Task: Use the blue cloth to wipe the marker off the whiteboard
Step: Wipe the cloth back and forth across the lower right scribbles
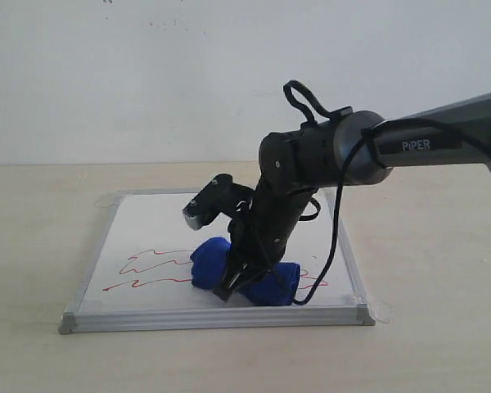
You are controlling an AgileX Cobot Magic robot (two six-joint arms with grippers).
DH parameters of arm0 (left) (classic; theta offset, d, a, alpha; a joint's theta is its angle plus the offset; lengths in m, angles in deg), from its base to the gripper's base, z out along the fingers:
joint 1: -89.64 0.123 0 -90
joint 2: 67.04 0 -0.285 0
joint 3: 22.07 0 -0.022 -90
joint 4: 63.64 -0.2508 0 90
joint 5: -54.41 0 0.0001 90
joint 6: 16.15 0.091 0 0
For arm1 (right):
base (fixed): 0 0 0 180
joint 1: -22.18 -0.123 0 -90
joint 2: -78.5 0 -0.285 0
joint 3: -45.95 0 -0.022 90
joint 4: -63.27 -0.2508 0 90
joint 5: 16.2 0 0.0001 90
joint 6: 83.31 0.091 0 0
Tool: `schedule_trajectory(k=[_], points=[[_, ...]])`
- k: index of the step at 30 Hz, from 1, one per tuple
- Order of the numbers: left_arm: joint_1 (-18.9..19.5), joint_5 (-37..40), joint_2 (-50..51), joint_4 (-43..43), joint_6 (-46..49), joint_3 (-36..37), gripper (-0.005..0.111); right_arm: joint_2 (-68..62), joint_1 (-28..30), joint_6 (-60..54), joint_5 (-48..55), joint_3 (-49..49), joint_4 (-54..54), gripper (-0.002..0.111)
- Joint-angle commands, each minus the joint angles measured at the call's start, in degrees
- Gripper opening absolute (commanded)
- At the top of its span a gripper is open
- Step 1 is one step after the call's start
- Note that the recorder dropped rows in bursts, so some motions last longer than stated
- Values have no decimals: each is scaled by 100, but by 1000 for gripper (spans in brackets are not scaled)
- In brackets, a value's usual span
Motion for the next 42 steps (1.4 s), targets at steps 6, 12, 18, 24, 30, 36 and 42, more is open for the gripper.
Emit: schedule_trajectory(k=[6, 12, 18, 24, 30, 36, 42], points=[[-12, -39, -15, -2, -57, 15, 4, -328, 1004, 2004, -1647, -38, 1523, 0], [-12, -39, -15, -2, -57, 15, 4, -436, 759, 1808, -993, -33, 1363, 0], [-12, -39, -15, -2, -57, 15, 4, -426, -64, 672, -157, -12, 112, 0], [-12, -39, -15, -2, -57, 15, 4, -261, -456, 506, -184, -12, -48, 0], [-12, -39, -15, -2, -57, 15, 4, -444, 237, 1716, -1144, -12, 1135, 0], [-12, -39, -15, -2, -57, 15, 4, -577, 884, 2684, -1395, 381, 1598, 0], [-12, -39, -15, -2, -57, 15, 4, -730, 429, 2052, -1055, 383, 943, 0]])
